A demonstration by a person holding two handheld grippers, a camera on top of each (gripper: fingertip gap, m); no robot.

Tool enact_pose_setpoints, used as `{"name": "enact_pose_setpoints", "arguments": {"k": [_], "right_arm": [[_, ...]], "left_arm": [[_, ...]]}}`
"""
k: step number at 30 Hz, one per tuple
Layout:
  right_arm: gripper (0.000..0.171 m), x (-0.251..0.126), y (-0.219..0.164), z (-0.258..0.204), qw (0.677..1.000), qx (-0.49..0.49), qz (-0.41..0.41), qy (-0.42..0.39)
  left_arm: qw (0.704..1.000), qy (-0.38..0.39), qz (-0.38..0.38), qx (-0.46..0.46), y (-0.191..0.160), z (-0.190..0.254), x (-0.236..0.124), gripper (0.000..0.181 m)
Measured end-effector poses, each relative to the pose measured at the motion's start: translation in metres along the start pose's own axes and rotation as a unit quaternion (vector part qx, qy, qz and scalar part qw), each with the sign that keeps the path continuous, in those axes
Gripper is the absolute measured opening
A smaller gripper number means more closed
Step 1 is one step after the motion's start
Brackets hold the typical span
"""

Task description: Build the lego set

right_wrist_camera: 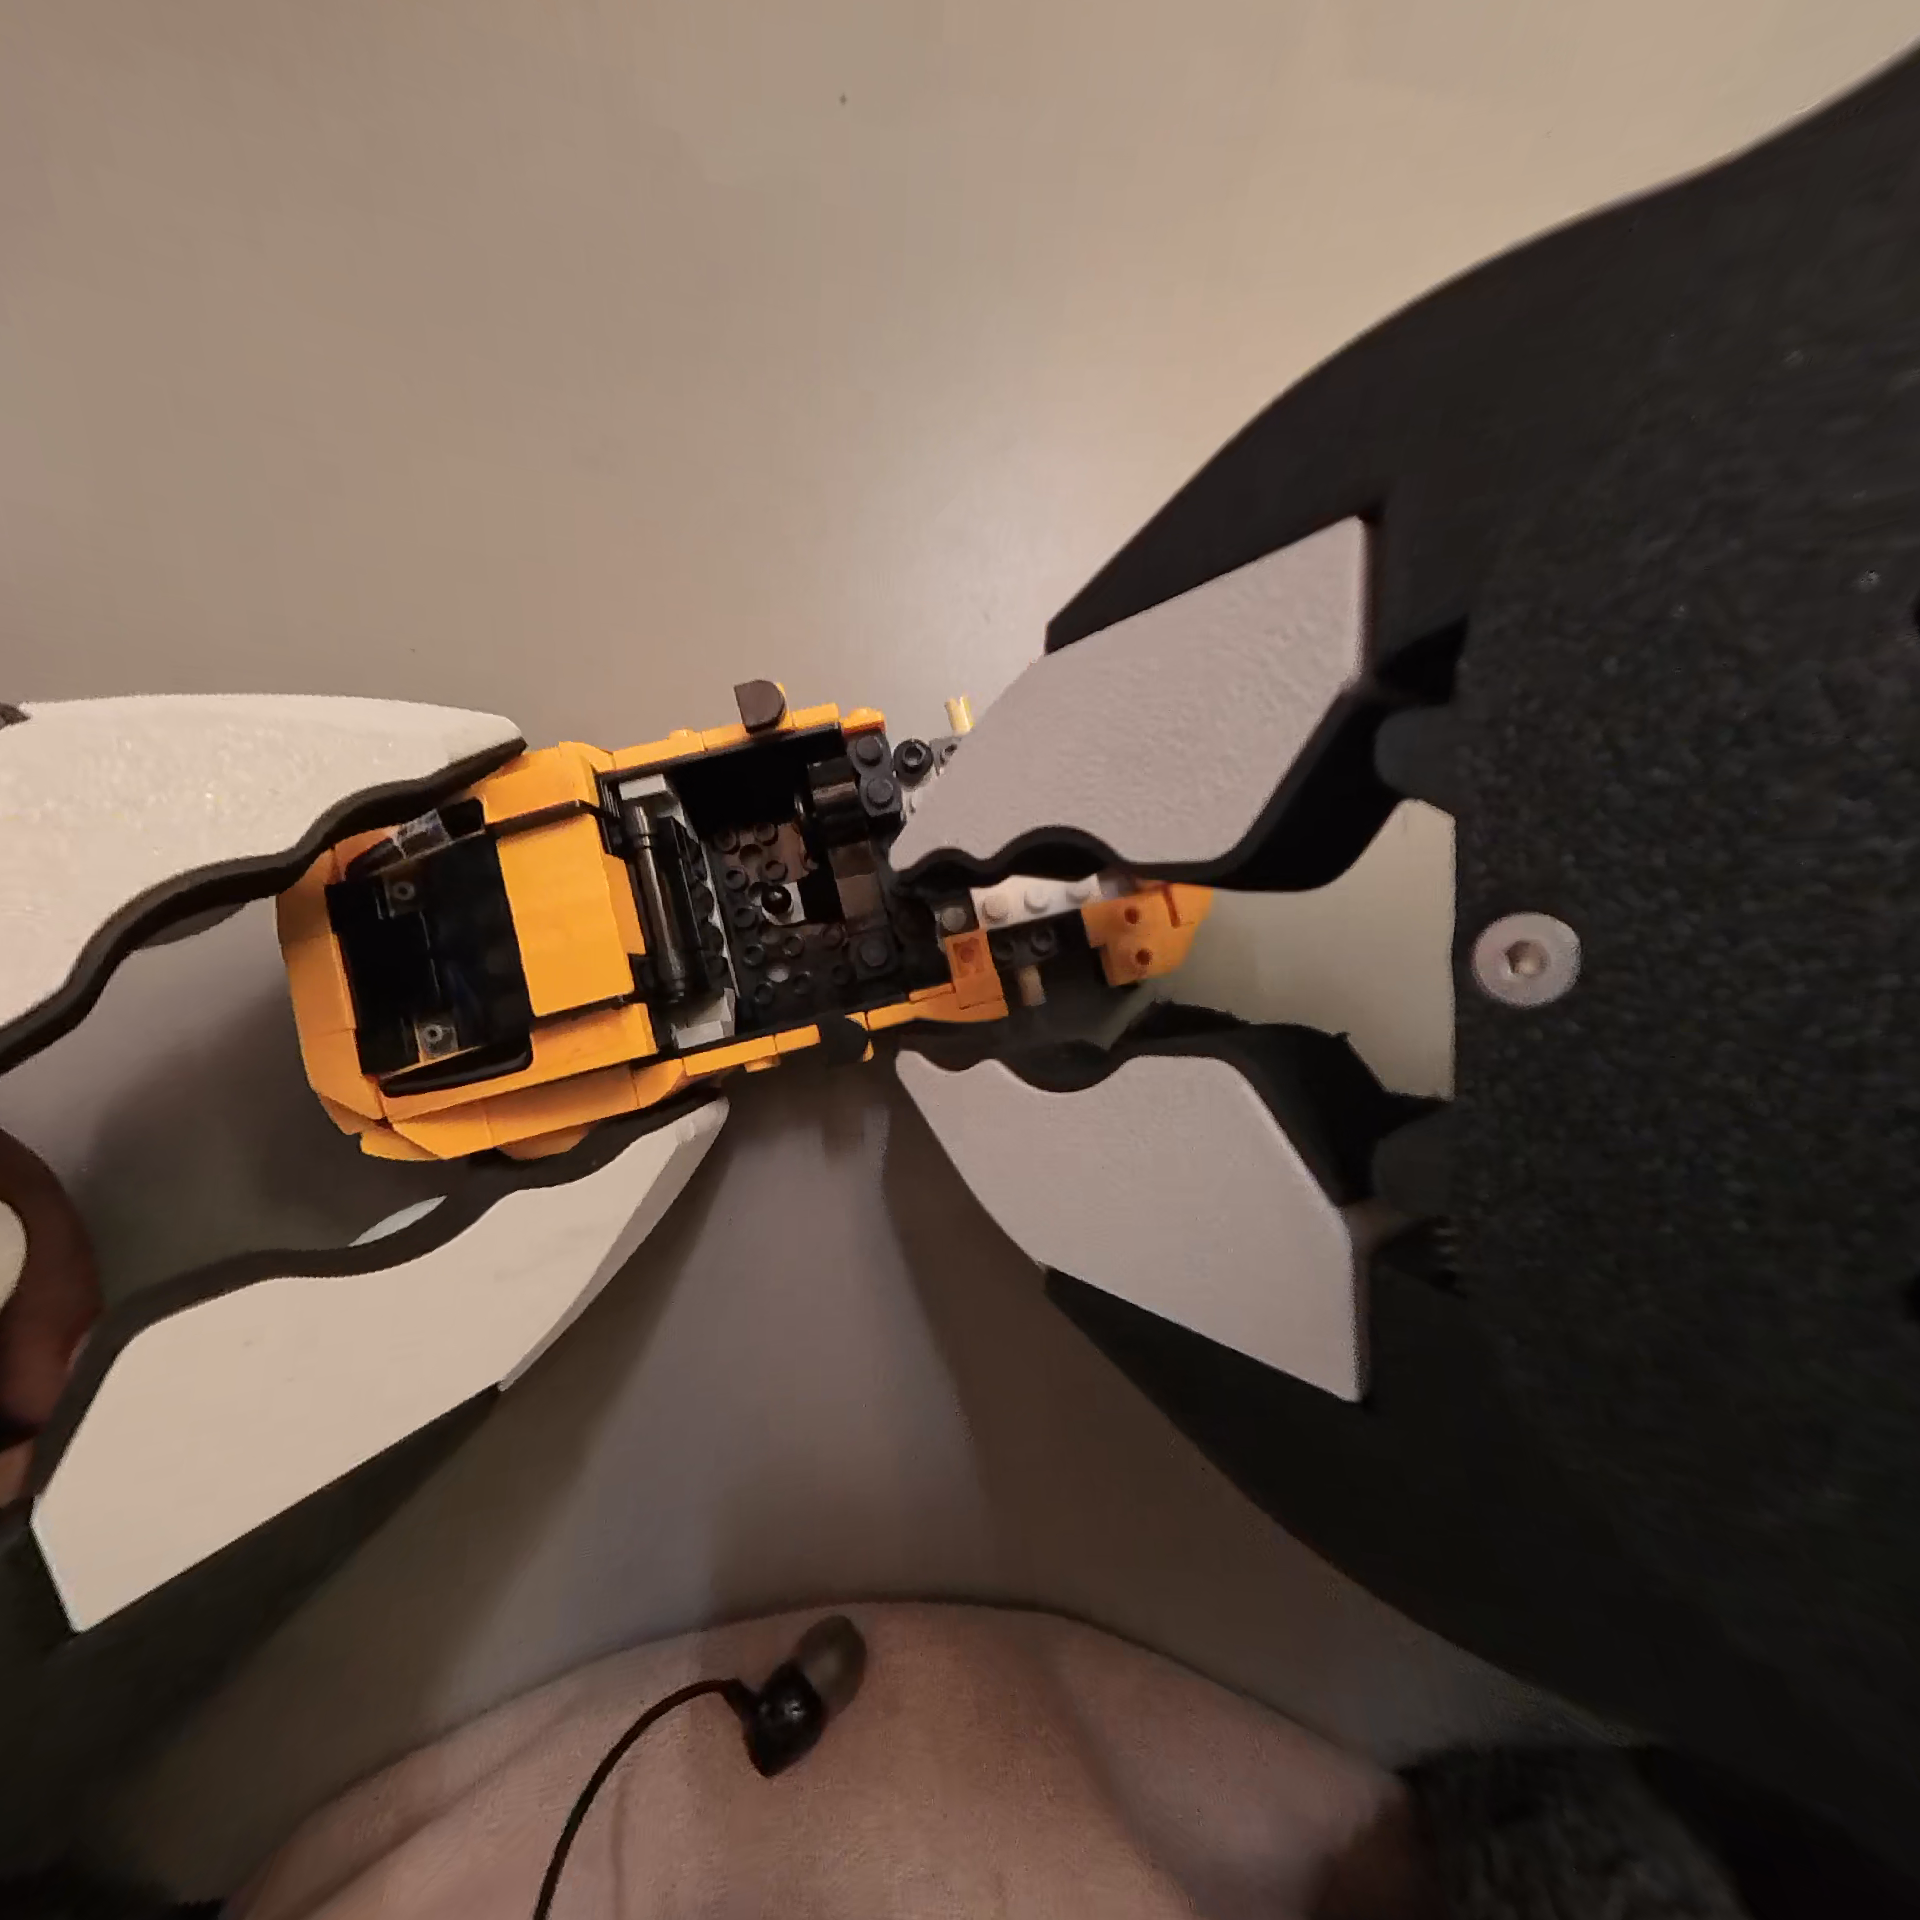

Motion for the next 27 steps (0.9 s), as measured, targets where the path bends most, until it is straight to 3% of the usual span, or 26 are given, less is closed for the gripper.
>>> {"name": "enact_pose_setpoints", "arguments": {"k": [7, 27], "right_arm": [[0.017, -0.0064, 0.0050, 0.0026, 0.998, -0.063, -0.006, 0.018], [0.018, -0.0014, 0.0069, 0.0071, 0.998, -0.043, -0.038, 0.040]], "left_arm": [[1.000, -0.003, 0.002, -0.003, -0.0001, -0.0009, 0.0002, 0.068], [1.000, 0.002, 0.001, 0.000, 0.0004, -0.0004, 0.0008, 0.068]]}}
Point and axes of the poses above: each gripper's, where its closed fingertips meet, x out along the fingers, y out of its top, z = x × y across the jaws, the point moved 9 cm from there along -x, back along the fingers, and after that the axes turned 10 degrees about -x, right-handed, at the moved point
